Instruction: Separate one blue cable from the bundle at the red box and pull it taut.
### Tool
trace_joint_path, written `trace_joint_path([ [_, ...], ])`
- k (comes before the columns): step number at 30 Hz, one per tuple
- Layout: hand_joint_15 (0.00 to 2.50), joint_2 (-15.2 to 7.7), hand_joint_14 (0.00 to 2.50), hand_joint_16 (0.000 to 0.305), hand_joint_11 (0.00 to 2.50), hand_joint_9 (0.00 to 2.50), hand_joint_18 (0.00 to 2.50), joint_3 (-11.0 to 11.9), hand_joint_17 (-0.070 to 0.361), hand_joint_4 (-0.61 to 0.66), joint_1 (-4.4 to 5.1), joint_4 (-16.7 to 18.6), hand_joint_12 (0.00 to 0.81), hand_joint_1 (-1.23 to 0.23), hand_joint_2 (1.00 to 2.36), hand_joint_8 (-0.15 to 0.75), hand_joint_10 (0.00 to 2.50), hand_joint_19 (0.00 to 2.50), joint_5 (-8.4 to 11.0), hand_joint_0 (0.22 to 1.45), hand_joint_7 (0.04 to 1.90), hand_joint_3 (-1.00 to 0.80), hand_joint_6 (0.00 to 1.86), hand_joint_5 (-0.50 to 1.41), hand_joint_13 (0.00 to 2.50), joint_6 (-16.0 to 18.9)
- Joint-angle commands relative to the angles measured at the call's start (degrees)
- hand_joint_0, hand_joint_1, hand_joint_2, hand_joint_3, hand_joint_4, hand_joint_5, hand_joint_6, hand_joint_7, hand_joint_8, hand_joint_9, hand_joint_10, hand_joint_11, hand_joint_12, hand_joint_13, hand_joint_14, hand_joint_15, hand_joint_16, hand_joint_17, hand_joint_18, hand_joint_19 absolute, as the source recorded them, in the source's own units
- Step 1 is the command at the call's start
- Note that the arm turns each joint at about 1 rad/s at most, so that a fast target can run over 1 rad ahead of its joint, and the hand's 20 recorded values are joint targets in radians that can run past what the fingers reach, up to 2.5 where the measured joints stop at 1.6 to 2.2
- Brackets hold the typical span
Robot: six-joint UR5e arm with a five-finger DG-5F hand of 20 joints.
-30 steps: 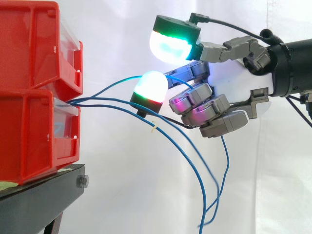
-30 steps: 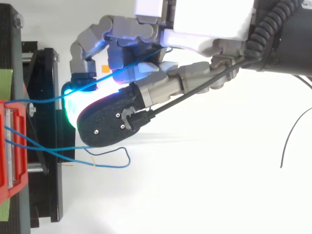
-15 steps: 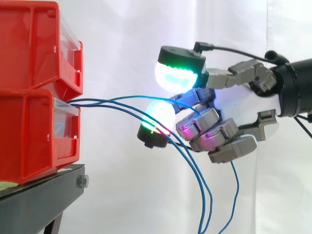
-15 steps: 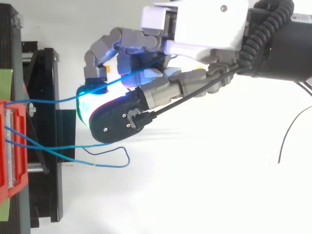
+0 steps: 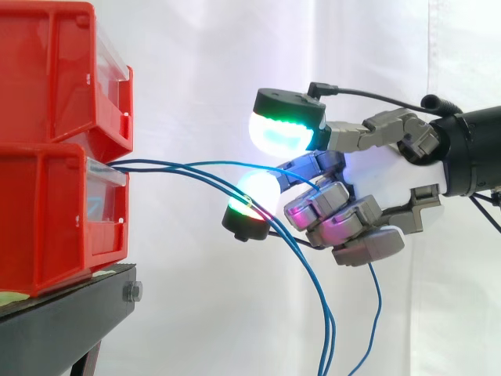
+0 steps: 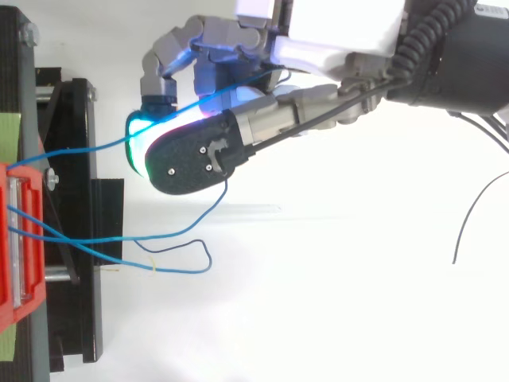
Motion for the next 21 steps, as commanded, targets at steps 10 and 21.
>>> trace_joint_path([
  [10,1.89,-0.05,2.50,0.051,2.24,0.25,1.31,1.47,0.115,0.15,-0.61,-0.22,0.502,-0.55,1.01,0.371,2.50,1.42,-0.02,0.59,0.92,-0.44,0.84,-0.23,0.85,0.26],
  [21,1.89,-0.05,2.50,0.051,2.28,0.25,1.32,0.94,0.115,0.16,-2.11,-0.05,0.502,-0.57,1.01,0.375,2.50,1.44,-0.02,0.60,0.92,-0.40,0.84,-0.23,0.85,-0.53],
])
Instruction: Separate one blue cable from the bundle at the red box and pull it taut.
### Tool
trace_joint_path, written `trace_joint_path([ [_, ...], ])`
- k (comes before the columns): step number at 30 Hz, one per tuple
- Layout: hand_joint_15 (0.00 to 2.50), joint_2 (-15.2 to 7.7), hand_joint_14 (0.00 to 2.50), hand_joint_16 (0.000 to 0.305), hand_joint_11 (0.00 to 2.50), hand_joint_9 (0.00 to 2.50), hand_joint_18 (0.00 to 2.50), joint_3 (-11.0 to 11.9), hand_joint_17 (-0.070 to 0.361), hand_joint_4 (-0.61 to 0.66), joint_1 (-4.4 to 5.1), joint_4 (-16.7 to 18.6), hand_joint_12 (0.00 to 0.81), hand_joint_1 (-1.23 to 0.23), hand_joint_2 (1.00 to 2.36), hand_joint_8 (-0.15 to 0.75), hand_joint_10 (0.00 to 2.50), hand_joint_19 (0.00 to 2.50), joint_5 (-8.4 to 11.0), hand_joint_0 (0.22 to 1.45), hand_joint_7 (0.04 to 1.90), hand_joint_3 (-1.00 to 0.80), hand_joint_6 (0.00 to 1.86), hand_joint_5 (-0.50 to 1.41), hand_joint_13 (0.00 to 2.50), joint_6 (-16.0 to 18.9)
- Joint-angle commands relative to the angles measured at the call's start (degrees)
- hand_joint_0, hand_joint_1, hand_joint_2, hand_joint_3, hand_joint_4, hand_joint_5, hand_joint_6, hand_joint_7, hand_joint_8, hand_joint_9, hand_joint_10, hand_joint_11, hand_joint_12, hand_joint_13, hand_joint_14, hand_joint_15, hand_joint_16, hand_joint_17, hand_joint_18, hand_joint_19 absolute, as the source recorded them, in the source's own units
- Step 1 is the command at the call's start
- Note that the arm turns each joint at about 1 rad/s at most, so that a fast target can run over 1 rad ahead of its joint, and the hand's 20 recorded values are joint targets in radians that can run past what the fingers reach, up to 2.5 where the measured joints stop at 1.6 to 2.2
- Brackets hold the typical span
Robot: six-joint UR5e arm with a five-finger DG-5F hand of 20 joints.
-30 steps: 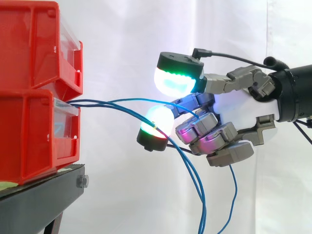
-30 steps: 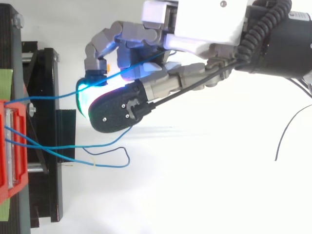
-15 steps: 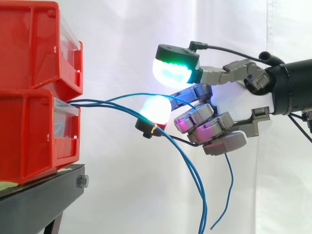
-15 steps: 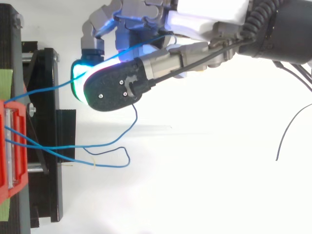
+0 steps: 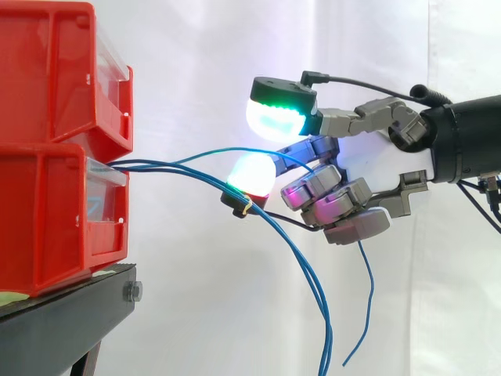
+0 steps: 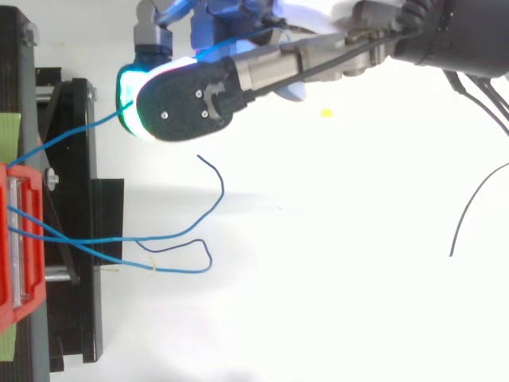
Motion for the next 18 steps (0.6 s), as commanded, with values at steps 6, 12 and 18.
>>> trace_joint_path([
  [6,1.89,0.00,2.50,0.051,2.25,0.25,1.32,-3.31,0.115,0.16,-0.53,3.61,0.502,-0.57,1.01,0.367,2.50,1.43,0.04,0.60,0.92,-0.41,0.84,-0.23,0.85,-0.68],
  [12,1.88,0.00,2.50,0.050,2.26,0.26,1.32,-3.40,0.113,0.15,-0.71,4.75,0.499,-0.56,1.01,0.368,2.50,1.43,0.13,0.60,0.92,-0.40,0.85,-0.23,0.85,-0.77],
  [18,1.88,0.00,2.50,0.051,2.34,0.25,1.33,-2.08,0.114,0.16,-0.71,3.79,0.505,-0.58,1.02,0.354,2.50,1.45,0.13,0.62,0.92,-0.28,0.88,-0.23,0.85,-0.95],
])
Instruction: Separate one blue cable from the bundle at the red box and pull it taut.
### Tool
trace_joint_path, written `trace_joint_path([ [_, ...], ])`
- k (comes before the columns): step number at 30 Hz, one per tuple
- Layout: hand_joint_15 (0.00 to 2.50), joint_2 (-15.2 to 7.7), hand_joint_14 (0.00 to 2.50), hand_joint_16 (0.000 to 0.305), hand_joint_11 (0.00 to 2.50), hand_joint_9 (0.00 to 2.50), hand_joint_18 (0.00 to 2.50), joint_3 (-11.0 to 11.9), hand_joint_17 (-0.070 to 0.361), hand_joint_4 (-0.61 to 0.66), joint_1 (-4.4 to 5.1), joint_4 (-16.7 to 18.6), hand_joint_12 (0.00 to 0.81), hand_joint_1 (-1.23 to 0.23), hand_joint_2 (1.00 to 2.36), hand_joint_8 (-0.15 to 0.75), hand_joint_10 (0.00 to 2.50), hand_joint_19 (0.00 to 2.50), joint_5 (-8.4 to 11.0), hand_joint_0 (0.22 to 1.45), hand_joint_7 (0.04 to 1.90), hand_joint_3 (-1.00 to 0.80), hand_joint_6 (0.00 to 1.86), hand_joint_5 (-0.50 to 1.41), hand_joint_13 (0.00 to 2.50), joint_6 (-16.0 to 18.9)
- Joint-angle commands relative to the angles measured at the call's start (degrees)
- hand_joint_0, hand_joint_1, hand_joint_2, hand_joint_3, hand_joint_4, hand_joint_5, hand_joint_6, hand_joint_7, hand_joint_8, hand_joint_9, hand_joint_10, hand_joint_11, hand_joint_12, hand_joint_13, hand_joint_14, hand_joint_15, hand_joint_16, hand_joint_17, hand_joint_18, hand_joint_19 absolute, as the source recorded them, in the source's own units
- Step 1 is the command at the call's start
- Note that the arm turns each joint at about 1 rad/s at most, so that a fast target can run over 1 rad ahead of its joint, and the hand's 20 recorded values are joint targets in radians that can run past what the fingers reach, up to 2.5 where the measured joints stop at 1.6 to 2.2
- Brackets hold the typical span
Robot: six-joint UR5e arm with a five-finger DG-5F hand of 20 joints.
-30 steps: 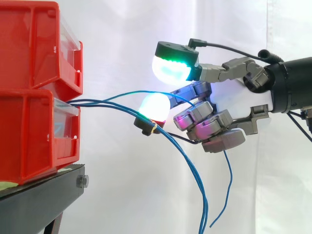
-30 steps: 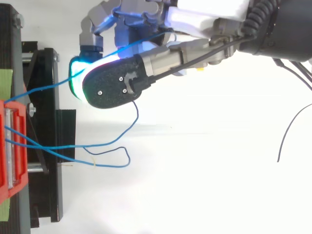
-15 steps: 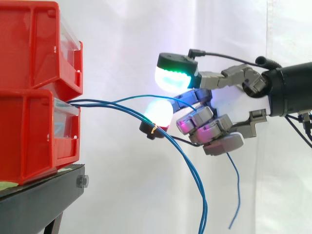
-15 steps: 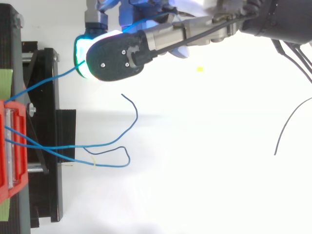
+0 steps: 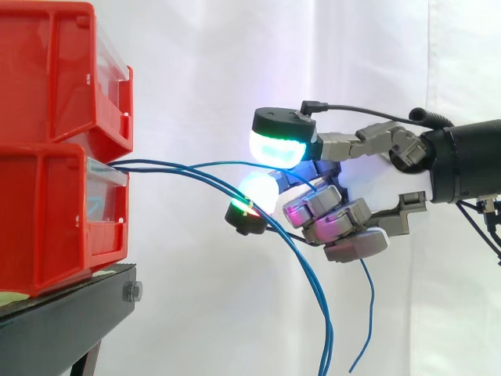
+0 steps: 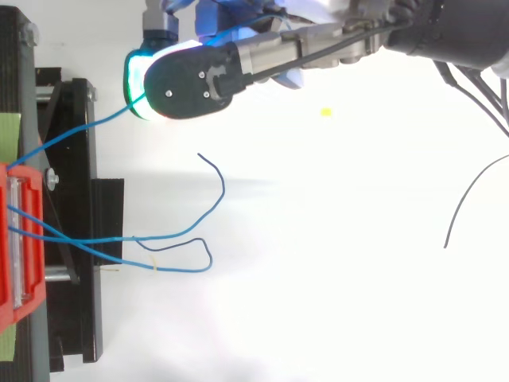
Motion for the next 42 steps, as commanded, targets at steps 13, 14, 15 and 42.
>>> trace_joint_path([
  [13,1.90,0.00,2.50,0.050,2.34,0.24,1.32,3.98,0.111,0.00,0.33,-3.31,0.494,-0.65,1.03,0.333,2.50,1.49,-0.01,0.62,0.87,-0.11,0.92,-0.22,0.84,-1.82],
  [14,1.90,0.00,2.50,0.050,2.34,0.24,1.32,3.98,0.112,-0.01,0.42,-3.22,0.494,-0.66,1.03,0.332,2.50,1.48,-0.01,0.62,0.87,-0.11,0.92,-0.22,0.84,-1.82],
  [15,1.90,0.00,2.50,0.050,2.34,0.23,1.32,3.98,0.113,-0.02,0.42,-3.22,0.492,-0.66,1.03,0.328,2.50,1.49,0.08,0.62,0.87,-0.11,0.92,-0.22,0.83,-1.82],
  [42,1.85,0.00,2.50,0.049,2.35,0.20,1.25,3.10,0.111,-0.19,3.67,-4.27,0.470,-0.67,1.02,0.314,2.50,1.39,2.36,0.64,0.96,-0.03,0.90,-0.19,0.77,-2.43],
])
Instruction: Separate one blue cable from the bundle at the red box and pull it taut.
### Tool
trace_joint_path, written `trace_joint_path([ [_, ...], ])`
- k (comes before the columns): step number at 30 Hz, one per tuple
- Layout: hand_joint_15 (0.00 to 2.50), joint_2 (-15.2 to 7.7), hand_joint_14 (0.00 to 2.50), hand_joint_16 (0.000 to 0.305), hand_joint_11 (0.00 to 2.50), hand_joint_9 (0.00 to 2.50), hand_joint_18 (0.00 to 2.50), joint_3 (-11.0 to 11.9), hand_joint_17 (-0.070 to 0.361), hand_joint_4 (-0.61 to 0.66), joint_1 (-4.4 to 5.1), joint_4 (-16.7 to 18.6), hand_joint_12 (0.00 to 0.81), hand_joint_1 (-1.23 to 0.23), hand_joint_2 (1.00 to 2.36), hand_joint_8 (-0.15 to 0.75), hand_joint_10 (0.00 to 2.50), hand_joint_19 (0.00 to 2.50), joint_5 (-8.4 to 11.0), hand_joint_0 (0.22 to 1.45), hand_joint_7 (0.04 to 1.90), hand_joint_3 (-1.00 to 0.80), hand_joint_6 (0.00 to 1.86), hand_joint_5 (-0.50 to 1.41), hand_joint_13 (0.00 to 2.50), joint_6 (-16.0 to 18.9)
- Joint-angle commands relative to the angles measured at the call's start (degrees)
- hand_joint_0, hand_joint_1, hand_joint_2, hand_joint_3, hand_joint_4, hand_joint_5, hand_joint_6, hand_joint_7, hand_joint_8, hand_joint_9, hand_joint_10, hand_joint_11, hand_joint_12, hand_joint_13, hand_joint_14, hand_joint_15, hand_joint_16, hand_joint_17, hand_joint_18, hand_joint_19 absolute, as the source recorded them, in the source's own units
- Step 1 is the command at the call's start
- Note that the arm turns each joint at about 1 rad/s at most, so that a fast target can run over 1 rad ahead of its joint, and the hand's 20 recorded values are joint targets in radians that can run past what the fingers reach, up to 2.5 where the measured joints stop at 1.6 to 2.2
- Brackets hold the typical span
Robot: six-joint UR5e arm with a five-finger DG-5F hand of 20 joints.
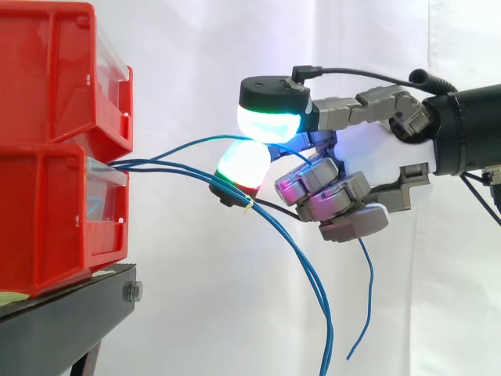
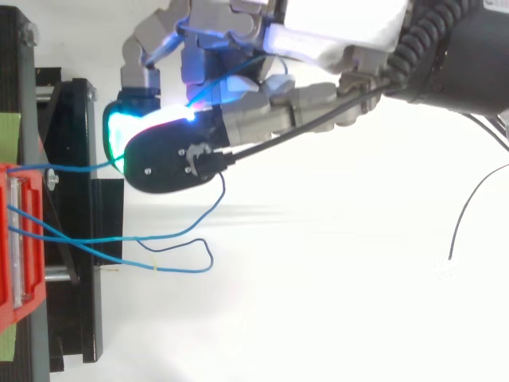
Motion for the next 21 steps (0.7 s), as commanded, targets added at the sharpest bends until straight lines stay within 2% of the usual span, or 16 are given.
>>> trace_joint_path([
  [1,1.85,0.05,2.50,0.050,2.34,0.20,1.24,-0.29,0.112,-0.19,0.58,-0.31,0.470,-0.67,1.02,0.314,2.50,1.40,0.00,0.64,0.96,-0.03,0.90,-0.19,0.78,0.15],
  [3,1.87,-0.04,2.50,0.049,2.34,0.20,1.25,-1.00,0.111,-0.19,0.75,-0.31,0.473,-0.67,1.02,0.315,2.50,1.39,0.00,0.64,0.95,-0.03,0.90,-0.19,0.78,0.15],
  [5,1.87,-0.04,2.50,0.050,2.35,0.20,1.25,-2.84,0.111,-0.19,1.11,0.31,0.473,-0.67,1.02,0.315,2.50,1.39,-0.09,0.64,0.96,-0.03,0.90,-0.19,0.78,0.76],
  [10,1.87,-0.04,2.50,0.050,2.35,0.20,1.25,-6.27,0.112,-0.19,1.81,5.93,0.472,-0.67,1.02,0.317,2.50,1.39,0.00,0.64,0.96,-0.03,0.90,-0.19,0.77,3.13],
  [13,1.87,-0.04,2.50,0.050,2.33,0.20,1.25,-6.80,0.112,-0.19,2.07,9.01,0.472,-0.67,1.02,0.317,2.50,1.39,0.17,0.64,0.96,-0.03,0.90,-0.19,0.78,3.66],
  [21,1.88,-0.04,2.50,0.050,2.32,0.20,1.25,-6.88,0.112,-0.18,2.34,8.74,0.473,-0.67,1.02,0.316,2.50,1.38,0.17,0.64,0.96,-0.03,0.90,-0.19,0.78,3.66],
])
